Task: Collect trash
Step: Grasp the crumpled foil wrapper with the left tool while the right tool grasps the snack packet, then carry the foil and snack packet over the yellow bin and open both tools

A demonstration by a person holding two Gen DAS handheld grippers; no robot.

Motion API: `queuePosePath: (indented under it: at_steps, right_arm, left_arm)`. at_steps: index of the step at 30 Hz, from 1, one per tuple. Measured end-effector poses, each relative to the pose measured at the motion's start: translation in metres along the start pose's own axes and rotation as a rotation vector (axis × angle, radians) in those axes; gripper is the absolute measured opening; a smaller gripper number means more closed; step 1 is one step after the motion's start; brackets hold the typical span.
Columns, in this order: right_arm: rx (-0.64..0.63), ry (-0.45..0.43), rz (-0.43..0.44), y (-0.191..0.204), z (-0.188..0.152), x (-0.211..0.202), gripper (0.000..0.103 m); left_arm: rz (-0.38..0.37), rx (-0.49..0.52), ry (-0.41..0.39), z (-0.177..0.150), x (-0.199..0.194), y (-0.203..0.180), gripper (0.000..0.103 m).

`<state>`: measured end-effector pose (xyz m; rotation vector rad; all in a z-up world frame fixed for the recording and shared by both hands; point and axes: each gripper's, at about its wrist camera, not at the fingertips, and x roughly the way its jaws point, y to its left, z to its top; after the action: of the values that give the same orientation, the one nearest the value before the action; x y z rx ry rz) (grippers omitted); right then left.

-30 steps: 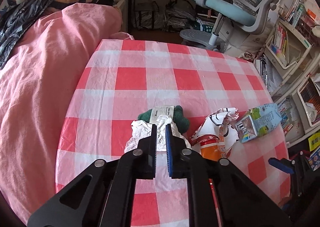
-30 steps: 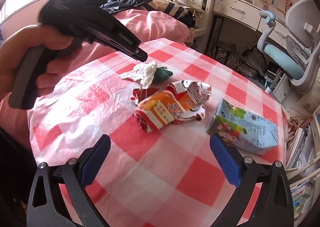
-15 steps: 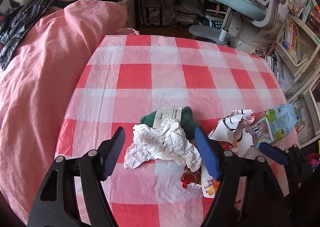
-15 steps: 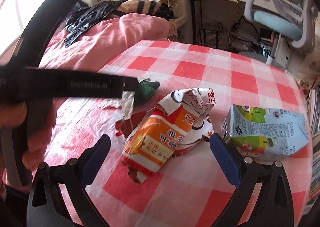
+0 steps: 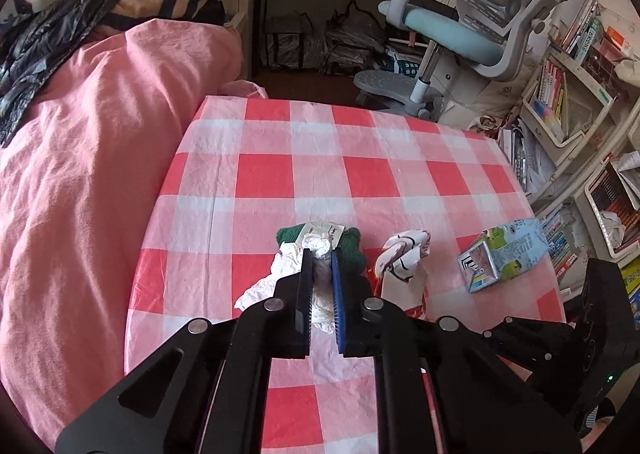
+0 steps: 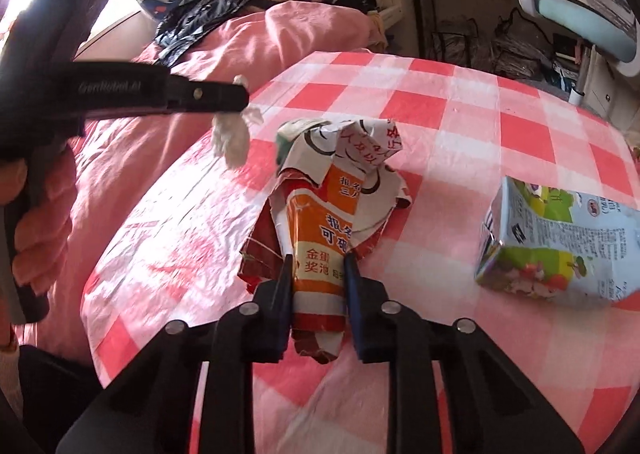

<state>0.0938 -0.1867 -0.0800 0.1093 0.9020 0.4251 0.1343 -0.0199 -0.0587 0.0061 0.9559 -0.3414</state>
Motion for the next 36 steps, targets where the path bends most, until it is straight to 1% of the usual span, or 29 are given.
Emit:
queuePosePath:
  at_steps: [2,5,11,15,19,24,29,36]
  right_arm:
    - [-0.015,-0.005,0.004,0.003,-0.009,-0.012,0.023]
    - [-0.027,-0.007,0.004,0.007,-0.023,-0.029,0.022]
    - [-0.092,-0.040,-0.012,0.027,-0.054,-0.070,0.022]
    - [-0.117,-0.057,-0.015,0.041,-0.078,-0.091,0.022]
    - [-0.165,-0.066,-0.030,0.055,-0.100,-0.108,0.022]
    - [-0.188,-0.066,-0.028,0.065,-0.120,-0.121,0.022]
    - [-0.212,-0.034,-0.010,0.075,-0.144,-0.130,0.022]
    - [-0.295,0.068,0.006,0.098,-0.185,-0.129,0.022]
  left_arm:
    - [-0.016,-0.004,-0.007,-0.003,-0.008,-0.002,0.009]
    - [-0.019,0.004,-0.017,-0.011,-0.018,-0.006,0.009]
    - [-0.047,0.034,-0.051,-0.033,-0.044,-0.019,0.009]
    - [-0.051,0.057,-0.061,-0.053,-0.056,-0.029,0.009]
    - [-0.059,0.052,-0.056,-0.078,-0.068,-0.033,0.009]
    - [-0.051,0.064,-0.059,-0.108,-0.083,-0.040,0.009]
    - [-0.042,0.069,-0.065,-0.131,-0.096,-0.045,0.009]
    - [0.003,0.111,-0.069,-0.163,-0.111,-0.057,0.009]
